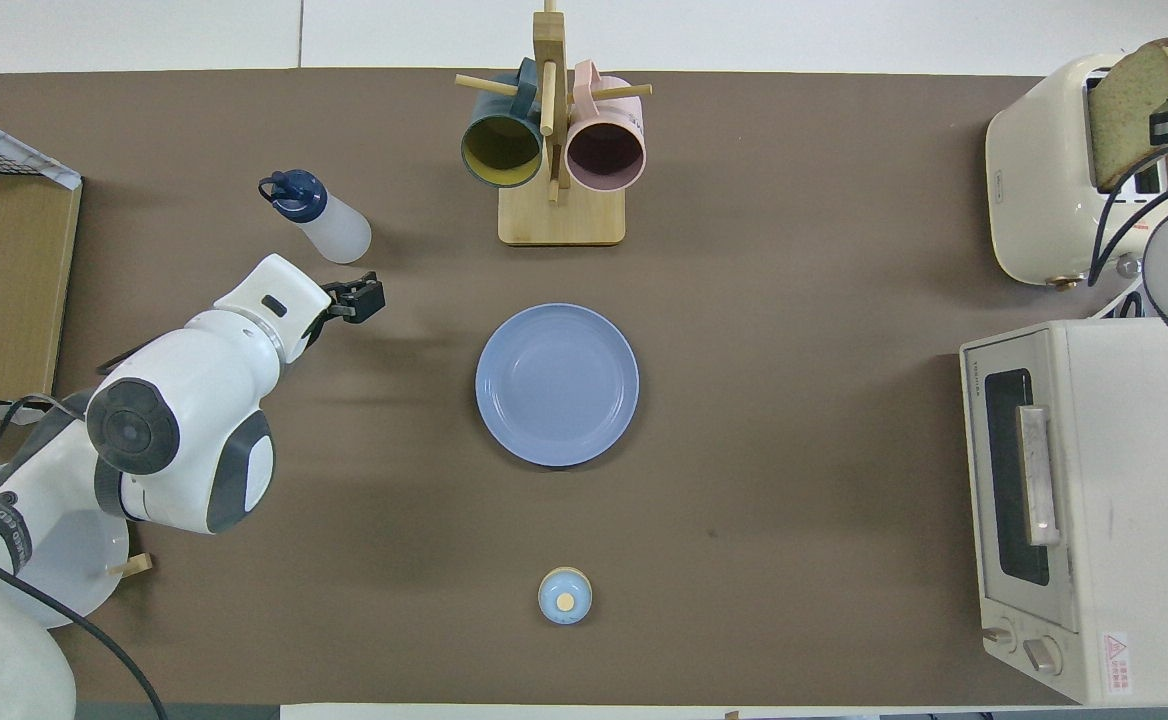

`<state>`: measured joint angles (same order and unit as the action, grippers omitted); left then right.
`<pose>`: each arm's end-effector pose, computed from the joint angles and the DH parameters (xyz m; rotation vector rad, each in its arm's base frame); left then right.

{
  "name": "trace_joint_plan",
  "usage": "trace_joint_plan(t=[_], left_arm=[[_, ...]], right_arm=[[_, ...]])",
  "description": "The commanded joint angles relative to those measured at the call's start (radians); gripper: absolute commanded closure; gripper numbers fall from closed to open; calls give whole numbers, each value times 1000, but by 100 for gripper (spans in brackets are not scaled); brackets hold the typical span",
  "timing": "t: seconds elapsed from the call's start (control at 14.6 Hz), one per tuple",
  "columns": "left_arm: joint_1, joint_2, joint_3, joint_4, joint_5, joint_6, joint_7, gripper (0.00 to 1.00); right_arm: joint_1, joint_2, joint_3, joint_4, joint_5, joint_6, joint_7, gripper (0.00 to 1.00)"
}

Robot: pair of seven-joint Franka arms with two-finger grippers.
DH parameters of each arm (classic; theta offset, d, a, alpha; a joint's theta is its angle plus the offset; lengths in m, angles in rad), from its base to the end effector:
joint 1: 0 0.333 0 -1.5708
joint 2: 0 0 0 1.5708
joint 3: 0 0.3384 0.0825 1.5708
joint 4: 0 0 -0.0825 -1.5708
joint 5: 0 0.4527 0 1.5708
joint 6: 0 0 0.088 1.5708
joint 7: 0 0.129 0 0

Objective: Put bread on plate and add seasoning
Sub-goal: 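Grasp the white bottle with the left gripper while the right gripper grasps bread, then lift the bread slice from the toaster with the right gripper over the plate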

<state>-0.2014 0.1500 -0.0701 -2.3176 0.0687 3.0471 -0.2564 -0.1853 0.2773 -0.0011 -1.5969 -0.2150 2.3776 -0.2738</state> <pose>0.5991 -0.1721 0.2935 2.8864 -0.1121 0.8382 0.7538 -0.1477 0.5094 2.7637 0.2840 0.6344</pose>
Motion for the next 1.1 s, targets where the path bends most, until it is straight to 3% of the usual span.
trace_joint_plan(t=[0.0,0.27,0.48,0.62,0.82,1.03], left_arm=[[-13,39,30,49,42,16,-18,0],[-44,86,65,105,48,16,-18,0],[-209,128,240,144,48,16,-20,0],[-326,132,366,148,46,18,-26,0],[-369,148,406,152,43,19,-57,0],[-385,186,409,161,40,70,-76,0]], right_arm=[[1,10,9,107,-14,-142,-82,100],[7,-117,78,132,-1,-383,-97,100],[18,-197,137,132,14,-544,-90,100],[17,-225,174,133,95,-627,-33,100],[27,-251,248,101,190,-650,128,100],[130,-274,282,62,201,-652,348,100]])
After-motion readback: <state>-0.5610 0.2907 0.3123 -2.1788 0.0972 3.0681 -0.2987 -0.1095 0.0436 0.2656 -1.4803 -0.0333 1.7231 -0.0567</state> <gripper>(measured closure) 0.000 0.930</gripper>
